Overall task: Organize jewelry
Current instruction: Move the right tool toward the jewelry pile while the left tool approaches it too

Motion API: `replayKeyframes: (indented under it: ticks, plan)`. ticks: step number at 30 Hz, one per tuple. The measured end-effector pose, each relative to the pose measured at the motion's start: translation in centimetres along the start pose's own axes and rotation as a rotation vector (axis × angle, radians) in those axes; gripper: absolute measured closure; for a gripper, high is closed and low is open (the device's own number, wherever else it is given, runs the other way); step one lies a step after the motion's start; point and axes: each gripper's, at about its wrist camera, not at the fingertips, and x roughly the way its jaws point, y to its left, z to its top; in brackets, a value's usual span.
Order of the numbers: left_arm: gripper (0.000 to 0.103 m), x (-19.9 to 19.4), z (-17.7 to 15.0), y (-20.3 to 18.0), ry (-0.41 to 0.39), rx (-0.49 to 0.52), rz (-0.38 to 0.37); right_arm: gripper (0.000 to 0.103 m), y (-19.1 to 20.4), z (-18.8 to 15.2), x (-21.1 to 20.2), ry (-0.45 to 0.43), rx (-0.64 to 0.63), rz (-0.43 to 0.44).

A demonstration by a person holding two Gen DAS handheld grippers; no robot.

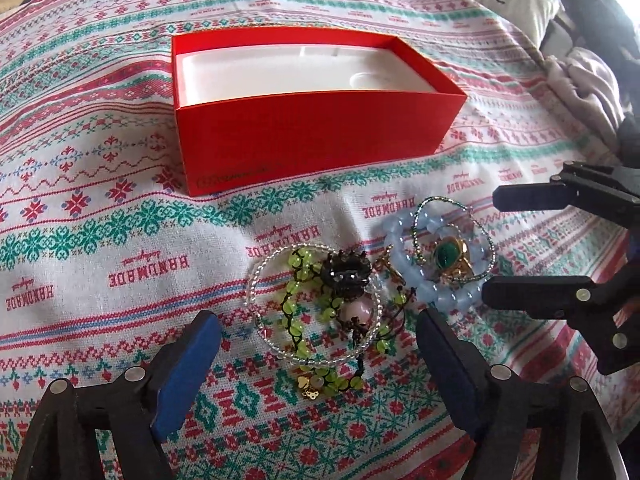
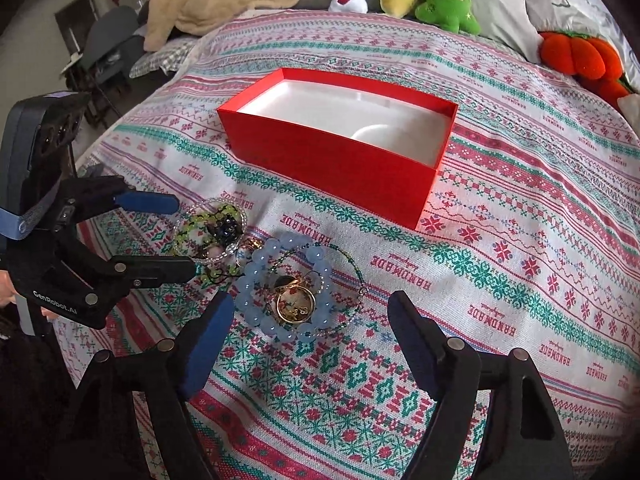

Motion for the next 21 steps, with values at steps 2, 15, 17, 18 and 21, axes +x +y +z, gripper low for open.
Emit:
replayKeyframes:
  ticks: [2,15,17,18,21]
  plan:
    - [0.022,0.4,0.3,-0.4,0.006,0.025,0.01,0.023,0.3,0.1,0.4,0.013,-0.027,-0.009]
    - [0.028,2.3,0.8,-1.9,0.035,0.118,0.084,0.037,0.6,0.6,2.6,0.067,-0.045,-0.011]
    - [0.03,2.3,0.9,-1.8,0.035,0.112,0.082,0.038,0.6,0.7,2.6,0.07,-0.044,-0.009]
    - [0.031,2.2,0.9,-1.6,0.034,0.107,0.08,0.038,0.6,0.7,2.6,0.07,-0.045,-0.009]
    - [0.031,1.7,0.6,-0.8,0.028,0.079,0.072,0.038,0.4,0.7,2.5,0.071,-0.04,-0.012]
